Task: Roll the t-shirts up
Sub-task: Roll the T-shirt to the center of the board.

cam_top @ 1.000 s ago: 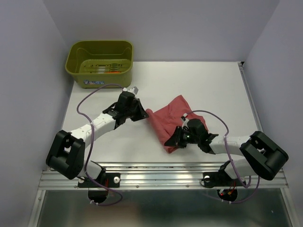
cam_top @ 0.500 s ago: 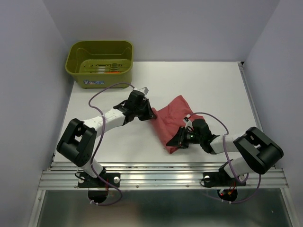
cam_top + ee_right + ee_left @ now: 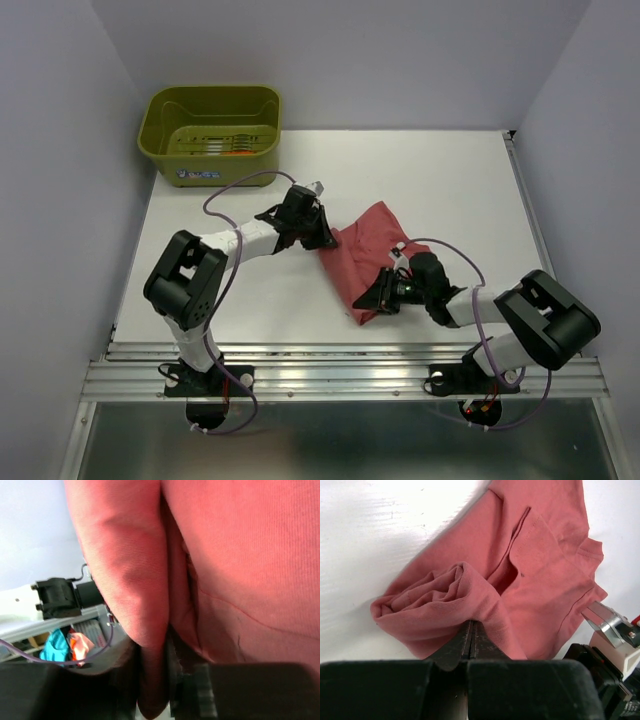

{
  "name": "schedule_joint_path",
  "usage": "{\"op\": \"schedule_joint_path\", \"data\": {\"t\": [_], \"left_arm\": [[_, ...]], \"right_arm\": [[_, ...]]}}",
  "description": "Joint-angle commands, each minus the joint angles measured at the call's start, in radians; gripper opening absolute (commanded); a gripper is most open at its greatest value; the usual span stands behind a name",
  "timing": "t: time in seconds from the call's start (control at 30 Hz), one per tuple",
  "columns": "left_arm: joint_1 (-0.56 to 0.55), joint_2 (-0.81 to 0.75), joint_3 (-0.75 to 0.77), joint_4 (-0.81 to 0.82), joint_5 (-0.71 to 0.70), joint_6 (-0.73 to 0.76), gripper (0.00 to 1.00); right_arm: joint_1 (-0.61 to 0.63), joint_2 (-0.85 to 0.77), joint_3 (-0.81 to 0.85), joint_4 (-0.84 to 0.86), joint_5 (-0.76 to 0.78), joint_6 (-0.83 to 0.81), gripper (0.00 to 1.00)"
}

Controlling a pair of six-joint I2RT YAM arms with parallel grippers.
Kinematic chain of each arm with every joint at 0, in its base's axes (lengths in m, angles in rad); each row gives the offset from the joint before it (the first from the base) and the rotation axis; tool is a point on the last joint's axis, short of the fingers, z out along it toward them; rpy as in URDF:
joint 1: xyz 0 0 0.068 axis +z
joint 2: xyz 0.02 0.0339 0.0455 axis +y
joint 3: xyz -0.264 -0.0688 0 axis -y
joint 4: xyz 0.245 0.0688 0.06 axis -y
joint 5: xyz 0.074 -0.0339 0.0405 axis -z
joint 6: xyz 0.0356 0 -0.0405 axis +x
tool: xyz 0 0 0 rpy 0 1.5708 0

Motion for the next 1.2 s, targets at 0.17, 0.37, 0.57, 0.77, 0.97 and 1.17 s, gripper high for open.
{"op": "schedule_joint_path", "data": {"t": [0.17, 0.37, 0.57, 0.77, 0.97, 1.17], "left_arm": [[-0.005, 0.068, 0.073, 0.026, -0.039, 0.027, 0.00], [-0.004, 0.117, 0.087, 0.029, -0.033, 0.026, 0.00], [-0.005, 0.149, 0.091, 0.052, -0.015, 0.029, 0.00], [-0.004, 0.168, 0.093, 0.061, 0.000, 0.030, 0.00], [-0.005, 0.162, 0.090, 0.061, 0.007, 0.033, 0.00], [-0.004, 0.152, 0.087, 0.061, 0.011, 0.035, 0.00]], "right_arm": [[-0.004, -0.192, 0.004, -0.237, 0.097, -0.101, 0.64], [-0.004, -0.361, 0.072, -0.578, 0.253, -0.185, 0.77], [-0.004, -0.498, 0.161, -0.881, 0.457, -0.283, 0.81], [-0.004, -0.596, 0.216, -1.052, 0.592, -0.294, 0.79], [0.020, -0.581, 0.290, -1.042, 0.622, -0.323, 0.55], [0.072, -0.487, 0.363, -0.998, 0.674, -0.359, 0.36]]}}
